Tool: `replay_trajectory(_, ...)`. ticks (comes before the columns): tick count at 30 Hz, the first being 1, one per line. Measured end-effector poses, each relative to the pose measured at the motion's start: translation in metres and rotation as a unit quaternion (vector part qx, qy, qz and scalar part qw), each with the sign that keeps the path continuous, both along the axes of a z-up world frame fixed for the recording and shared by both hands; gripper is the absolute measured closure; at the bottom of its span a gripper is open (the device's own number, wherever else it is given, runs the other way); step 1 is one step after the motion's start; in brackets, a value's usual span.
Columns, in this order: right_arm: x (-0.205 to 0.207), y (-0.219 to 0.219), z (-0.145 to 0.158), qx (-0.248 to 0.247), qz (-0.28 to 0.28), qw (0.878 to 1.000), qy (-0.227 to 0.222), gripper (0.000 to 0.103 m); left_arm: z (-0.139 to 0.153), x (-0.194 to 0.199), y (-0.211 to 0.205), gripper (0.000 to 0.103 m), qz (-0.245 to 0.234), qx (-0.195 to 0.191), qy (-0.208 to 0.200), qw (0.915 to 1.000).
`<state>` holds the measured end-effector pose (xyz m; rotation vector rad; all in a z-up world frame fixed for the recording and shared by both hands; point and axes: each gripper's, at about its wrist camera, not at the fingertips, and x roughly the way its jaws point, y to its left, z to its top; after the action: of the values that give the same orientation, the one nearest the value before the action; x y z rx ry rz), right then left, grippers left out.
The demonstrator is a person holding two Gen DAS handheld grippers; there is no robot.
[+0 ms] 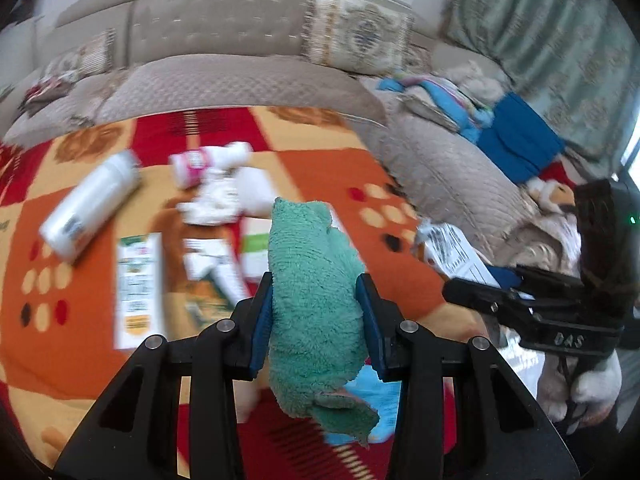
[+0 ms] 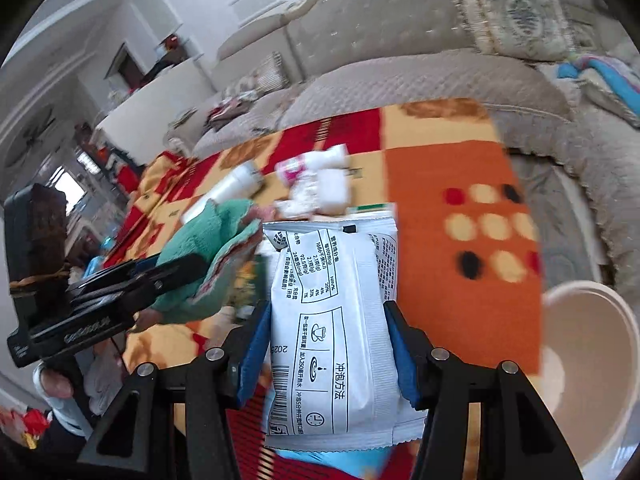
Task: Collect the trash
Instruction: 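Carry towel and wrapper over the white bin and open both tools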
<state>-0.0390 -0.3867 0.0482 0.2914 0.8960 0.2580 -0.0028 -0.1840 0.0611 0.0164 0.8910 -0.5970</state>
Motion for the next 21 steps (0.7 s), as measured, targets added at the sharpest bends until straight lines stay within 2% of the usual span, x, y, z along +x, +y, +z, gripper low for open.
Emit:
replay_trajectory(4,-0.022,-0.046,-0.004,-0.013,-0.047,0.999,0.009,0.049,-0.005,-0.015,-0.049,0.065,-0.041,-0.006,0.01,0.9991)
replay_trajectory(11,-0.061,-0.125,-0.032,-0.014,-0.13,0.99,0.042,0.049,-0.017,-0.037,-0.137,0.065,-0.098,-0.009,0.031,0.9947)
replay_trajectory(18,-0.082,-0.178,-0.063,-0.013,-0.185,0.98,0.069,0.049,-0.036,-0.051,-0.2,0.064,-0.126,-0.003,0.052,0.9906)
replay_trajectory(21,-0.084,-0.191,-0.075,-0.018,-0.204,0.976,0.078,0.048,-0.046,-0.057,-0.219,0.063,-0.129,0.002,0.049,0.9904)
